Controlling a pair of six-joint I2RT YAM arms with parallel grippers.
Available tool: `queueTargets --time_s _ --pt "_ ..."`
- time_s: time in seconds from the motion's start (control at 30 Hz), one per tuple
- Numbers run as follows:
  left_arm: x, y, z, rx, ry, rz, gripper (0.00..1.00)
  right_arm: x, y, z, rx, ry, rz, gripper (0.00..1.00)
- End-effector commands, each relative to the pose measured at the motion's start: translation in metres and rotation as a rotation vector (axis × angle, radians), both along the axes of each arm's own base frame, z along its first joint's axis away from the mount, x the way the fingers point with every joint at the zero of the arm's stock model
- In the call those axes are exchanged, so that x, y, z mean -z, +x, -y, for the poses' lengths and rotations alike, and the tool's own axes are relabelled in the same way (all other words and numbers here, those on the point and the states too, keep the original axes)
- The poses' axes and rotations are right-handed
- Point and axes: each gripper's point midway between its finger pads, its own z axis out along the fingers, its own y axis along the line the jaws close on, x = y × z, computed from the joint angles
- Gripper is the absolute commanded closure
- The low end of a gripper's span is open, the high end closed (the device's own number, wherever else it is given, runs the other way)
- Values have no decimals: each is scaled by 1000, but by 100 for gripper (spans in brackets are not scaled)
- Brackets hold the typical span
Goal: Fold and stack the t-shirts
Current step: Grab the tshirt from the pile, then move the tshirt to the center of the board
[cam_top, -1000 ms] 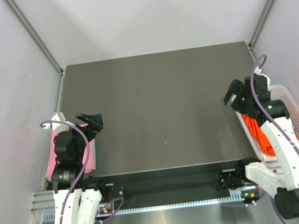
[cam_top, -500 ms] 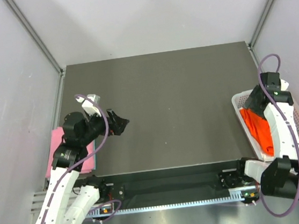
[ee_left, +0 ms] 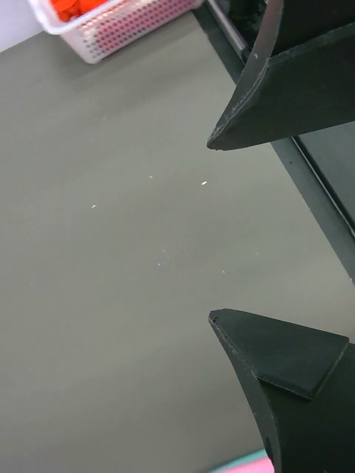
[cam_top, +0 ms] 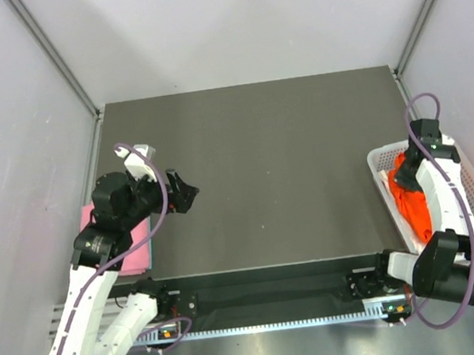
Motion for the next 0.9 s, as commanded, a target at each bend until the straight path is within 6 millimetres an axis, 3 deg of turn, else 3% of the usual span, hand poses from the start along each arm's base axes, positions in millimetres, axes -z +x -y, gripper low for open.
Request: queueTargets --time_s 0.0,0.03,0.07,0.13,0.17,0.23,0.27,0.3,0.37,0.4,0.43,0.5,0.53,0.57,0.63,0.67,0.73,0.77,0.8,0.83,0.87 --pt "-20 -3 -9 -79 -22 -28 7 -83 24 41 124 -196 206 100" --pt "-29 -5 -7 -76 -42 -27 8 -101 30 44 123 -214 245 100" --pt "-33 -7 -3 -61 -59 -38 8 -146 43 49 131 -245 354 100" --pt "-47 -14 6 -26 -122 -62 8 -199 57 47 130 -247 506 100" --pt "-52 -16 9 -19 -145 -71 8 -257 65 44 124 -262 676 100" --pt "-64 -20 12 -31 -208 -79 8 -318 77 17 28 -173 900 100" --pt "-67 -20 10 -53 -226 -81 8 -374 79 0 -47 -157 1089 100" --pt "-67 -21 6 -105 -260 -105 8 -402 84 -35 -173 -12 1210 100" --pt "-66 -17 -3 -188 -278 -116 7 -448 89 -70 -290 143 1379 100" --pt "-68 -17 -4 -203 -296 -121 7 -456 88 -97 -358 315 1395 100" --pt "-71 -18 -3 -202 -307 -119 7 -460 90 -122 -437 406 1391 100" --pt "-75 -18 -1 -205 -334 -128 7 -447 92 -157 -548 503 1330 100" --pt "-75 -18 0 -205 -339 -135 8 -437 87 -186 -626 557 1291 100" --pt "-75 -19 0 -208 -345 -140 9 -411 86 -202 -657 591 1233 100" --pt "-74 -21 -1 -219 -360 -149 9 -382 74 -238 -742 680 1164 100" --pt "-74 -22 -2 -224 -362 -148 11 -341 69 -252 -755 725 1077 100" --pt "-70 -26 -8 -252 -356 -145 13 -298 45 -291 -857 823 952 96" --pt "-69 -26 -11 -266 -354 -143 12 -255 34 -305 -883 849 849 93" --pt "-63 -28 -13 -275 -344 -146 12 -232 23 -317 -926 863 784 87" --pt "-61 -28 -13 -275 -342 -148 11 -212 0 -338 -1000 904 702 72" --pt "-56 -27 -13 -278 -335 -158 10 -175 -11 -345 -1016 928 595 64"
